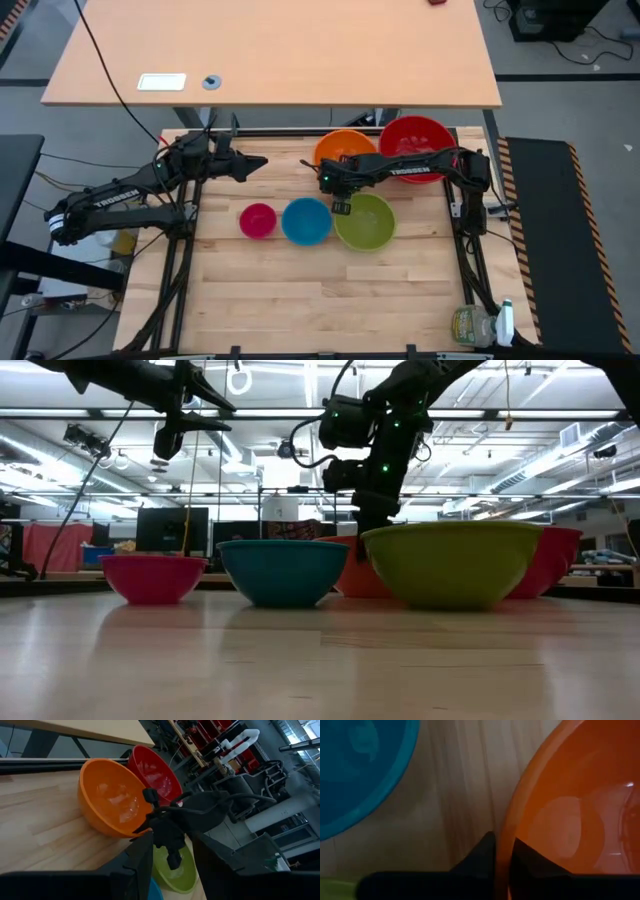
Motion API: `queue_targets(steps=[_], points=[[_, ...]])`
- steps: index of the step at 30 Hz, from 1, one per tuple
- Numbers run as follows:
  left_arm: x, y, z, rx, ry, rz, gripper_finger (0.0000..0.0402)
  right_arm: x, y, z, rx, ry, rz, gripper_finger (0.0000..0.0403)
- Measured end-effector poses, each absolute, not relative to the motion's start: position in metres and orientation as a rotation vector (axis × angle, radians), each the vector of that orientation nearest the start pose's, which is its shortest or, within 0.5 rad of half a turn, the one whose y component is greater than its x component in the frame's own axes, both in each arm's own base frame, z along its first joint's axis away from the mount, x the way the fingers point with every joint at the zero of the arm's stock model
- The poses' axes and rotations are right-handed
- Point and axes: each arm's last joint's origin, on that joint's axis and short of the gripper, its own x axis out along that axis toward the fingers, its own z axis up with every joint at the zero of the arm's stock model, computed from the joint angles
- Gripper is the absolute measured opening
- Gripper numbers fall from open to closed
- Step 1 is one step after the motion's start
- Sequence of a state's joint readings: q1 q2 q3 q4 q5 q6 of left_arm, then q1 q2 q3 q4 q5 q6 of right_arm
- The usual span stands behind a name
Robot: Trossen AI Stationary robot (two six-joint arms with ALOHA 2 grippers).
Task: Nest bowls inside each other
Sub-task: Stack the orange bowl on top of the red bowl
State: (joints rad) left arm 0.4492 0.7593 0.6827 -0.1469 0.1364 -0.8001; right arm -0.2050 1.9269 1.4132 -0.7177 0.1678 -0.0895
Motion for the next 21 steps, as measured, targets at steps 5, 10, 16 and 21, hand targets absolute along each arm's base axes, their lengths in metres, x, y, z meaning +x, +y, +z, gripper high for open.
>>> queue_targets(steps=[5,10,16,21], points=[[0.156,0.071,0.305,-0.854,0.079,0.382,0.0142,0.377,-0.083,0.194,-0.057,1.248,-0.266,0.0019],[0.156,0.071,0.305,-0.852,0.079,0.382,0.0142,0.377,-0.074,0.198,-0.122,1.244,-0.250,0.0021],[0.156,0.071,0.305,-0.852,0.080,0.382,0.0142,0.380,-0.062,0.220,-0.245,1.173,-0.158,0.0016],[0.156,0.071,0.305,-0.852,0.080,0.382,0.0142,0.375,-0.061,0.256,-0.345,1.102,-0.309,0.0016]])
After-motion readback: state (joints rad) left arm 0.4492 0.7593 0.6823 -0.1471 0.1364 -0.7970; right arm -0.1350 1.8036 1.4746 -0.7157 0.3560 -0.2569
